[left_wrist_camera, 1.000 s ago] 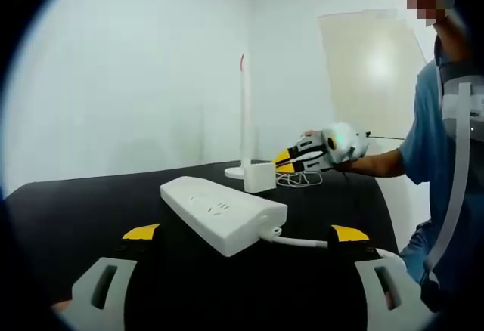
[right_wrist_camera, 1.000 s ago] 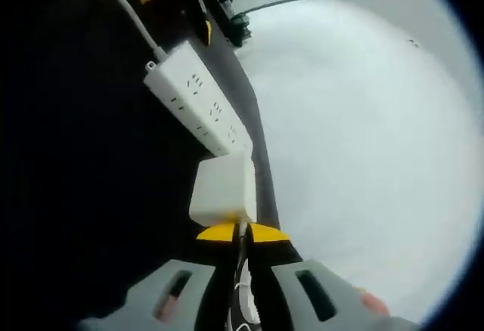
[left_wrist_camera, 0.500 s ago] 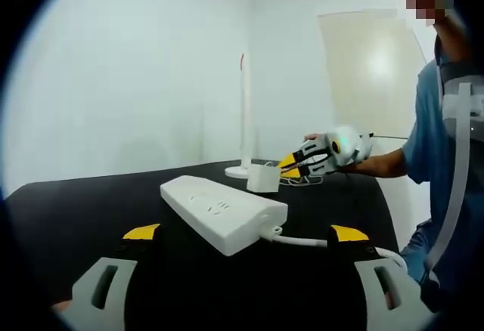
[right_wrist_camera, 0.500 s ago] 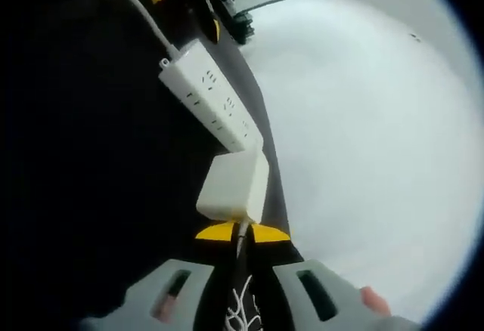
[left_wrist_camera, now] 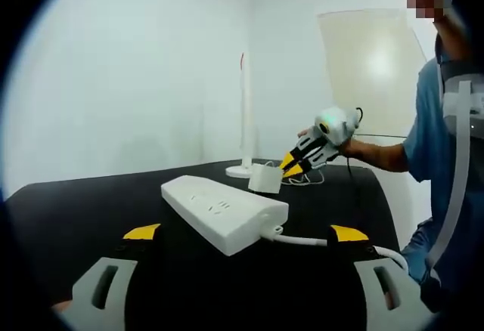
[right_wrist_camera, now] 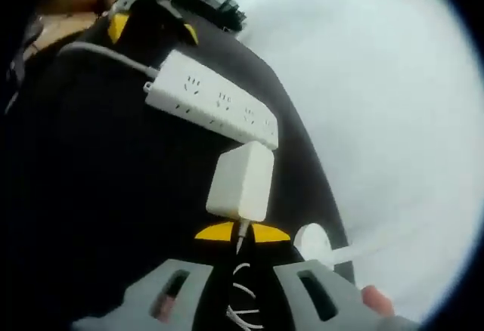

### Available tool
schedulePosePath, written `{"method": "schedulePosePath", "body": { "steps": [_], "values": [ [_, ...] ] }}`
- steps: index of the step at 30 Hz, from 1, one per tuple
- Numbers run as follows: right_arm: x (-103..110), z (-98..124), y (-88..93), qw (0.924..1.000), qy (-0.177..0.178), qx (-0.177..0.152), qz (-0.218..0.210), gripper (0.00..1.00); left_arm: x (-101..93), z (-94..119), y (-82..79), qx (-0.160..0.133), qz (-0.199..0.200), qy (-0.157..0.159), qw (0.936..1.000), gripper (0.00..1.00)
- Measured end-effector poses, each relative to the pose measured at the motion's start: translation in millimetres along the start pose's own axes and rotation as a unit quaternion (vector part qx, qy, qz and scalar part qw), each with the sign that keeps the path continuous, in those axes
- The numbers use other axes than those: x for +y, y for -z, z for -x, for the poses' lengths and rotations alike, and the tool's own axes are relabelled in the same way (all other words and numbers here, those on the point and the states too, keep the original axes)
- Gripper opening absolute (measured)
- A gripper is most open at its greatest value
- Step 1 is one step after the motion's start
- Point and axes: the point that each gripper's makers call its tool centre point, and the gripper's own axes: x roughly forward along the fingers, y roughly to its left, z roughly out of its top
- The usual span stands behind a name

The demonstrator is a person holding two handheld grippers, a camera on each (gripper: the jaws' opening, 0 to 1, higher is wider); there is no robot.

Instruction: Insert the desk lamp plug into the socket, turn on the power strip switch, turn on the lamp switch, then turn off the lamp switch, turn off the power strip switch, and remove the plug from the socket.

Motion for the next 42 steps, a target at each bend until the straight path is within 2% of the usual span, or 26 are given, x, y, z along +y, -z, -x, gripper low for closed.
{"method": "schedulePosePath", "body": {
  "steps": [2,5,7,9,11,13,16,21,28,32,34,35,38,42],
  "values": [
    [-0.8,-3.9,1.4,0.9999,0.001,0.012,-0.002,0.09,0.1,0.2,-0.4,-0.001,0.000,0.000,1.0000,0.85],
    [2.2,-8.4,4.7,0.9990,0.013,0.031,0.028,0.09,0.0,0.5,-1.0,-0.003,0.000,0.000,1.0000,0.85],
    [2.9,-9.6,3.7,0.9987,0.022,0.031,0.032,0.09,0.0,0.7,-1.5,-0.004,0.000,0.001,1.0000,0.85],
    [-1.7,-9.7,3.6,0.9977,0.047,0.031,0.037,0.08,-0.2,0.9,-1.7,-0.005,-0.001,0.001,1.0000,0.85],
    [-2.7,-9.9,3.2,0.9955,0.066,0.034,0.059,0.07,-0.5,0.9,-1.8,-0.005,-0.001,0.002,1.0000,0.85],
    [-3.3,-12.8,8.4,0.9936,0.075,0.044,0.073,0.07,-0.9,1.0,-2.4,-0.006,-0.001,0.003,1.0000,0.85],
    [-2.9,-11.5,5.4,0.9933,0.083,0.037,0.072,0.08,-1.3,1.0,-2.8,-0.008,-0.001,0.003,1.0000,0.85],
    [-4.9,-11.7,6.9,0.9820,0.123,0.043,0.137,0.08,-0.8,1.1,-3.2,-0.010,-0.002,0.003,0.9999,0.84],
    [-4.3,-11.6,8.6,0.9762,0.166,0.030,0.136,0.08,-1.4,0.7,-3.9,-0.012,0.000,0.006,0.9999,0.85],
    [-8.0,-8.3,4.7,0.9777,0.182,-0.001,0.105,0.06,-0.9,0.7,-3.8,-0.012,0.000,0.004,0.9999,0.85],
    [-9.3,-6.4,4.2,0.9771,0.186,-0.001,0.104,0.06,-0.6,0.8,-3.2,-0.011,-0.001,0.004,0.9999,0.85],
    [-8.5,-6.9,4.9,0.9799,0.179,-0.006,0.087,0.06,-0.6,0.8,-3.3,-0.011,-0.001,0.004,0.9999,0.85],
    [-10.5,-4.3,3.0,0.9812,0.178,-0.014,0.073,0.06,0.2,1.2,-3.6,-0.012,-0.001,0.003,0.9999,0.85],
    [-12.8,-0.7,1.0,0.9806,0.185,-0.019,0.063,0.06,0.1,0.6,-3.8,-0.013,-0.001,0.003,0.9999,0.85]
  ]
}}
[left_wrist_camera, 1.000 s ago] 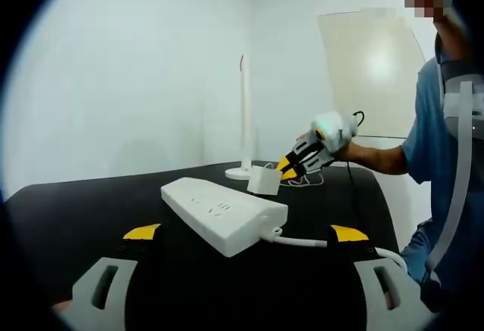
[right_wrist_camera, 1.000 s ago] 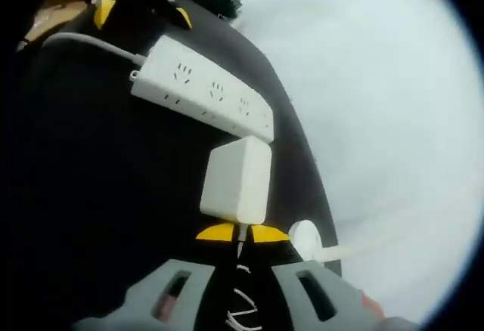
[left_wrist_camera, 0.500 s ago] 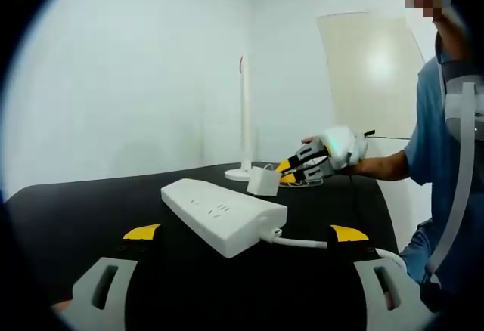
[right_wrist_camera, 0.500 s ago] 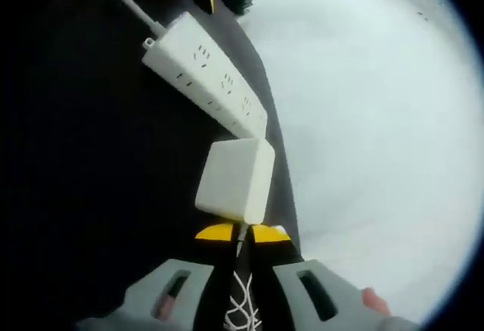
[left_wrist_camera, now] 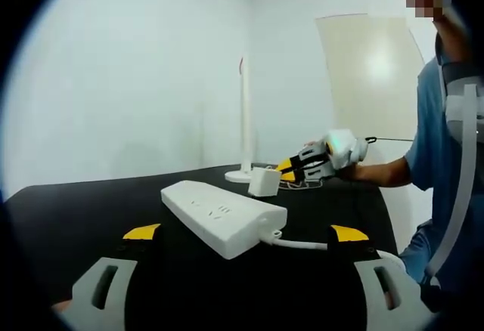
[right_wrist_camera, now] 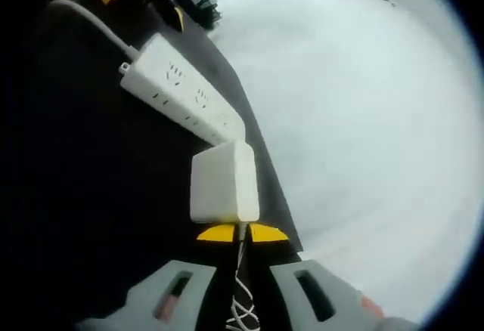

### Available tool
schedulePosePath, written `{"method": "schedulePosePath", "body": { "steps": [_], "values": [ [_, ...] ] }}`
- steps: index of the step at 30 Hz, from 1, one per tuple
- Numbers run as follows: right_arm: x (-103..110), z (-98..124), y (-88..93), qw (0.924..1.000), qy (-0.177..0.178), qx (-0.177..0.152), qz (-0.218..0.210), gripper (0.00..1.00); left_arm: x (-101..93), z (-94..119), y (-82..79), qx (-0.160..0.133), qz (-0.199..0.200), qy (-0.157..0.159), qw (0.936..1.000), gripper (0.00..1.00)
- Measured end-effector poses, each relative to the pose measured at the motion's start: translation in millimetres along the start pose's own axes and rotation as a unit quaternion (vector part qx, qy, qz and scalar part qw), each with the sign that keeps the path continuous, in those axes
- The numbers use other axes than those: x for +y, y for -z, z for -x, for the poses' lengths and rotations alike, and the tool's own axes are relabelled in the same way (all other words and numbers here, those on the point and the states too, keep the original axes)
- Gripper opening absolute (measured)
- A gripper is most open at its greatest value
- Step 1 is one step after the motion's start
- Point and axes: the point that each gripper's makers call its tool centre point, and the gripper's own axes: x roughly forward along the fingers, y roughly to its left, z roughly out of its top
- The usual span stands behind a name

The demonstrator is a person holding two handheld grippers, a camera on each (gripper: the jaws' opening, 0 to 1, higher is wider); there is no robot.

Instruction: Insert the desk lamp plug into the socket, turn on the power strip switch, turn on the lamp switch, then turn off the lamp switch, turn off the power strip switch, and remove the plug from the socket.

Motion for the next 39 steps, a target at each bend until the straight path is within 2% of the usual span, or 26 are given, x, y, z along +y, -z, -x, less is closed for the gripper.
{"method": "schedulePosePath", "body": {
  "steps": [6,7,13,31,39],
  "values": [
    [-4.8,2.2,-4.3,0.9990,0.006,-0.012,-0.042,0.06,-0.6,0.0,0.3,0.001,-0.001,0.000,1.0000,0.85],
    [-5.4,2.2,-4.1,0.9980,0.005,-0.011,-0.061,0.06,-0.7,-0.1,0.3,0.001,-0.001,0.000,1.0000,0.85],
    [-18.4,1.5,-9.8,0.9963,0.019,-0.011,-0.083,0.06,0.5,-0.2,0.1,0.001,0.000,-0.001,1.0000,0.85],
    [-19.5,-4.2,-46.9,0.9966,0.019,-0.032,-0.073,0.06,-0.9,-0.5,-2.5,-0.004,-0.002,0.001,1.0000,0.85],
    [-16.8,-7.1,-55.3,0.9969,0.020,-0.035,-0.068,0.06,2.2,-0.1,-6.3,-0.015,0.001,-0.004,0.9999,0.85]
  ]
}}
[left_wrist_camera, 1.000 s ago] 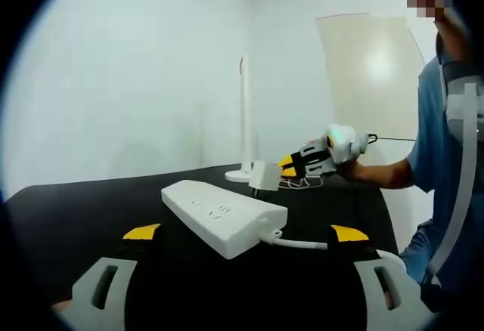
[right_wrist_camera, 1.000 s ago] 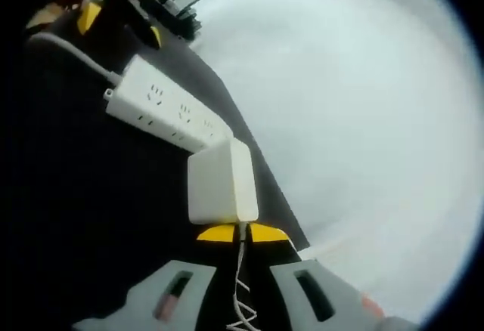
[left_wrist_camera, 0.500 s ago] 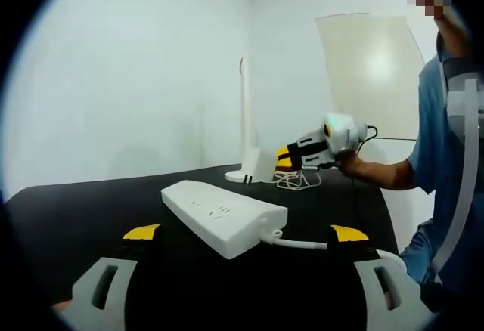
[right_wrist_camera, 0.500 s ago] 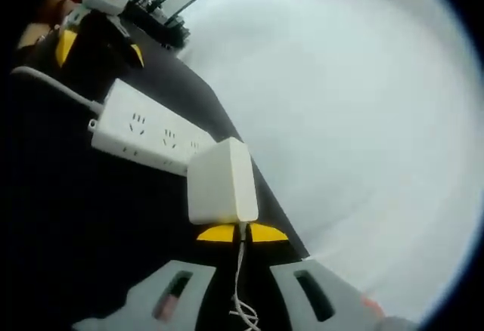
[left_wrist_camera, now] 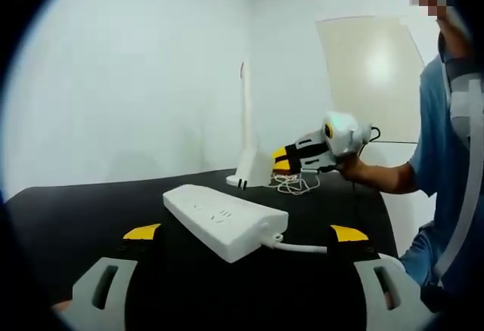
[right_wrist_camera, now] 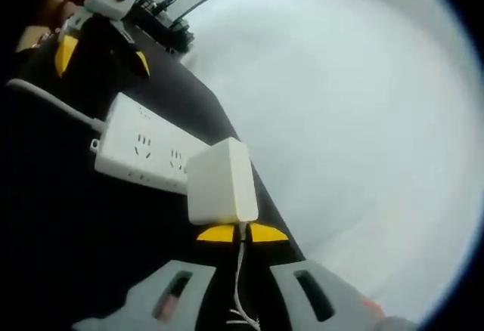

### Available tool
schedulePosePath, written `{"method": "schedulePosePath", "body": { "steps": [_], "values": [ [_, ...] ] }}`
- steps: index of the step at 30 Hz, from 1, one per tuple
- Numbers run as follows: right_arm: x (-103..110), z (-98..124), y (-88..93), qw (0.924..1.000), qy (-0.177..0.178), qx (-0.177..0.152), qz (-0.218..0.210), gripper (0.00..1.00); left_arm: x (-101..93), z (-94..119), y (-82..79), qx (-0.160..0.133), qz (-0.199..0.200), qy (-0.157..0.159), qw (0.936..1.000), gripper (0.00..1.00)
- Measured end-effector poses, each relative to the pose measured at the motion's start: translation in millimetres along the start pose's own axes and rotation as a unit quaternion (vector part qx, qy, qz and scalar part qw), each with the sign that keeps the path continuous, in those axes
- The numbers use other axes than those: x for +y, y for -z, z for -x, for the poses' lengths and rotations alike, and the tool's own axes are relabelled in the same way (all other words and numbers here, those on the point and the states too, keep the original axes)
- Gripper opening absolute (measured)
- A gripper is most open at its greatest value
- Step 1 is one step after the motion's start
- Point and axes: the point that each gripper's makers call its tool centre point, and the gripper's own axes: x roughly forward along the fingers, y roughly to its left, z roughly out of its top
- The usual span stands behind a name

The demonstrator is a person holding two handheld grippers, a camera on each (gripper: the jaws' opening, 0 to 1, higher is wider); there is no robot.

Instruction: Insert the desk lamp plug into the socket, turn on the power strip switch, turn on the lamp switch, then turn off the lamp switch, turn off the power strip switch, and remove the plug from the socket.

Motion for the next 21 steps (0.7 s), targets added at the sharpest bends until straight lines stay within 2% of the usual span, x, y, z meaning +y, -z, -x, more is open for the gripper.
{"method": "schedulePosePath", "body": {
  "steps": [21],
  "values": [
    [16.4,-6.8,-22.8,0.9999,-0.012,-0.009,0.004,0.06,-1.4,-2.2,-2.4,-0.010,0.002,0.004,0.9999,0.84]
  ]
}}
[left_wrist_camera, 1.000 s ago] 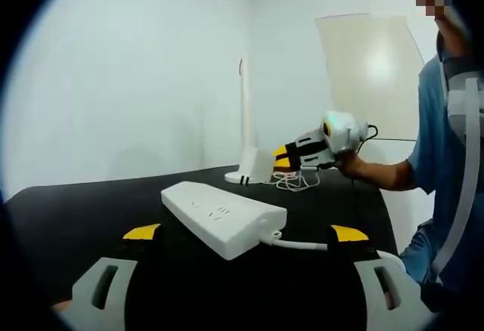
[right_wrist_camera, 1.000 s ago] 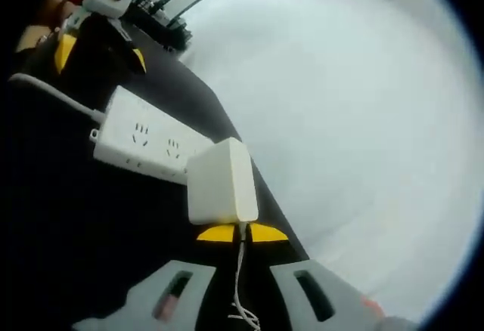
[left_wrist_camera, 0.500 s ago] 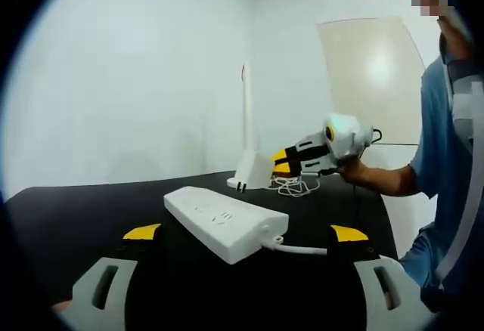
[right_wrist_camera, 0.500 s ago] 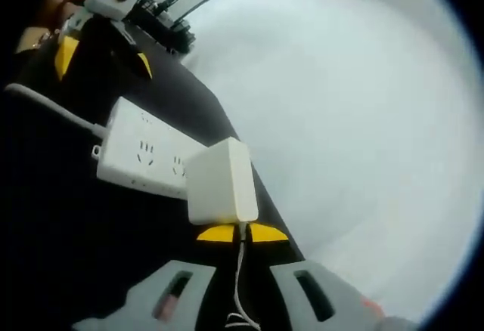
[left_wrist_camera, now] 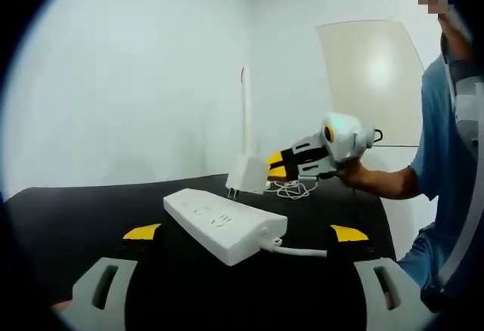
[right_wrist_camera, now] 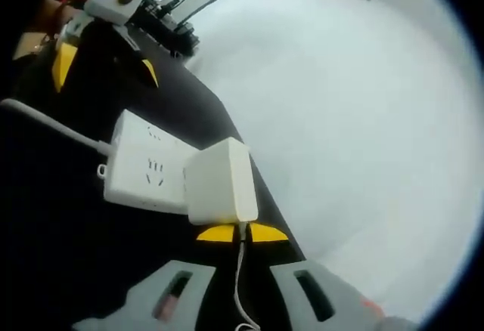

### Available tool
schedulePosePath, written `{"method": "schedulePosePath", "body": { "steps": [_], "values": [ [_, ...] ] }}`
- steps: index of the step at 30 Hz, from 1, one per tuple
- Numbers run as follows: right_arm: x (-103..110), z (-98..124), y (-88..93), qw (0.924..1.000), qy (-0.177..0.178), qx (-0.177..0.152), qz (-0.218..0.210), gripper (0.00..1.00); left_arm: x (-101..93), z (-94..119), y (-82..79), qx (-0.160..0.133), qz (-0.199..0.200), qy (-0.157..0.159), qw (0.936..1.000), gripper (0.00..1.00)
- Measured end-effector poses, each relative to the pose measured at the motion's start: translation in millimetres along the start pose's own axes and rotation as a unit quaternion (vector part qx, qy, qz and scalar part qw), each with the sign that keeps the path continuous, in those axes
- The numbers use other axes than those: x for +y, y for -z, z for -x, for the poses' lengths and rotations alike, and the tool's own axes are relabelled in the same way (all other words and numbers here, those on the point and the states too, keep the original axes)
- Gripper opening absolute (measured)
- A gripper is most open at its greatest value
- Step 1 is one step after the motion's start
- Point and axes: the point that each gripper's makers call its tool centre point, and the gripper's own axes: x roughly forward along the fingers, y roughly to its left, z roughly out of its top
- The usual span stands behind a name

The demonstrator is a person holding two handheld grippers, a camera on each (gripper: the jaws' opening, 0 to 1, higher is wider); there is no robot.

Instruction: Insert the desk lamp plug into the socket, turn on the power strip switch, turn on the lamp switch, then turn off the lamp switch, turn off the power strip switch, and remove the plug from the socket.

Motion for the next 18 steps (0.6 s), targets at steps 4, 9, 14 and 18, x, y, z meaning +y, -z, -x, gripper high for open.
{"method": "schedulePosePath", "body": {
  "steps": [4,9,14,18],
  "values": [
    [3.9,-1.1,-2.4,1.0000,-0.004,-0.001,0.003,0.06,-0.5,-0.3,-0.1,0.000,0.000,0.000,1.0000,0.84],
    [6.4,-2.4,-4.9,1.0000,-0.007,-0.004,0.004,0.06,-0.8,-0.8,-0.6,-0.001,0.000,0.001,1.0000,0.84],
    [8.4,-1.4,-5.5,0.9999,-0.009,-0.006,0.007,0.06,-2.0,-1.8,-0.5,-0.001,0.000,0.002,1.0000,0.84],
    [10.4,1.9,-6.6,0.9999,-0.011,-0.009,0.006,0.06,-2.2,-1.9,-1.1,-0.002,0.000,0.002,1.0000,0.84]
  ]
}}
